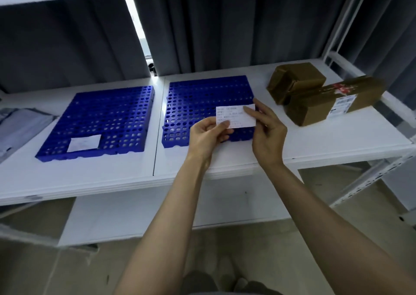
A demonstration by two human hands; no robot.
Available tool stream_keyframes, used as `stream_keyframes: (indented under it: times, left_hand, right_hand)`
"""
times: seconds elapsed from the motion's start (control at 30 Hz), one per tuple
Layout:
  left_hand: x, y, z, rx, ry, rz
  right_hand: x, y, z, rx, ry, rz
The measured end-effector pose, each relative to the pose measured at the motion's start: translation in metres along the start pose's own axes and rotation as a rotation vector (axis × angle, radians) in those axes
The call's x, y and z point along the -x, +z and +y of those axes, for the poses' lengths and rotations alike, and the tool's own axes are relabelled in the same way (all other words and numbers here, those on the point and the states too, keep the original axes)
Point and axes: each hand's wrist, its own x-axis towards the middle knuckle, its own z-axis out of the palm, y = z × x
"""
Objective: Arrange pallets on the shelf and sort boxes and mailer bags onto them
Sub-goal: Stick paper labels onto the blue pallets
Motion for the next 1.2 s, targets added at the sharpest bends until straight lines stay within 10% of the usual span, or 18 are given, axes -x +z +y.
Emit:
stream_keyframes:
  times: [0.63, 1.2]
  left_hand:
    - [-0.013, -0.061, -0.018, -0.311, 0.071, 0.314]
    - [-0.058, -0.054, -0.047, -1.006, 0.277, 0.479]
  right_hand:
    - [-0.007, 0.048, -0.004, 0.117, 0.321, -0.169]
    - [-0.028, 0.068, 0.054, 0.72, 0.14, -0.34]
